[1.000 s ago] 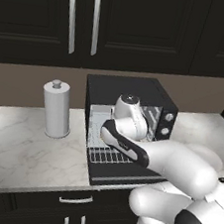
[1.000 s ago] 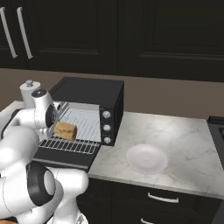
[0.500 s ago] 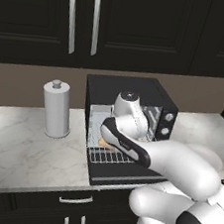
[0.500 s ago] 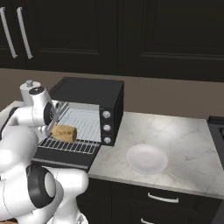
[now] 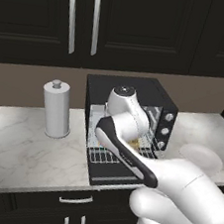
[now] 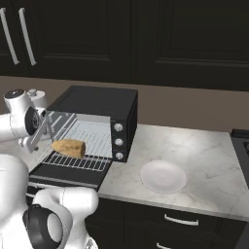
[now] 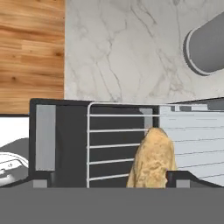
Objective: Pull the toaster oven rack outwards. Pick up the baguette from the plate and place it on the toaster oven rack. Close the toaster oven door fully and set the temperature to the lowest setting.
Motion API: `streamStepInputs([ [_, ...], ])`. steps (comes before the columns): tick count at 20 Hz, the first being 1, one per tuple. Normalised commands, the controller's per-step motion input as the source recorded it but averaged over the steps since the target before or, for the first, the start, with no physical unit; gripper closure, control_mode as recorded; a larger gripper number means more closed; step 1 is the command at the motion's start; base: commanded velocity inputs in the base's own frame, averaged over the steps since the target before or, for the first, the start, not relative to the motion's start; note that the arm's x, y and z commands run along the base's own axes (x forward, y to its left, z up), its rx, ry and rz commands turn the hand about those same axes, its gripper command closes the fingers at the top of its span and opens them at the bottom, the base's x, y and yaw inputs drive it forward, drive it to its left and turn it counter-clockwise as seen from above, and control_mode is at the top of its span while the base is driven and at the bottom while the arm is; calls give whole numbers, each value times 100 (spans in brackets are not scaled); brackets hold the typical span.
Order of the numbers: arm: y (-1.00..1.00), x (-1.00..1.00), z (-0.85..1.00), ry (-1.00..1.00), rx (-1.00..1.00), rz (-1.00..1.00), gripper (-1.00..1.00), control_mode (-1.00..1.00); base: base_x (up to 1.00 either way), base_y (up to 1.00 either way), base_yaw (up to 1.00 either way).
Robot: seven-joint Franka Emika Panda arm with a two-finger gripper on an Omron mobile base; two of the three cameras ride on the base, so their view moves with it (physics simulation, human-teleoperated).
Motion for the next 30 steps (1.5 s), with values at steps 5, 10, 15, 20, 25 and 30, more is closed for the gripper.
streamStepInputs([
  [5, 32, -87, 1, 0, 0, -7, -100, -100, 0, 0, 0],
  [10, 1, -36, -1, 0, 0, -36, -100, -100, 0, 0, 0],
  [15, 0, -1, -15, 0, 0, -55, -100, -100, 0, 0, 0],
  [20, -10, 0, -32, 0, 2, -52, -100, -100, 0, 0, 0],
  [25, -24, 0, -33, 0, 10, -41, -100, -100, 0, 0, 0],
  [30, -30, 0, -30, 0, 11, -28, -100, -100, 0, 0, 0],
])
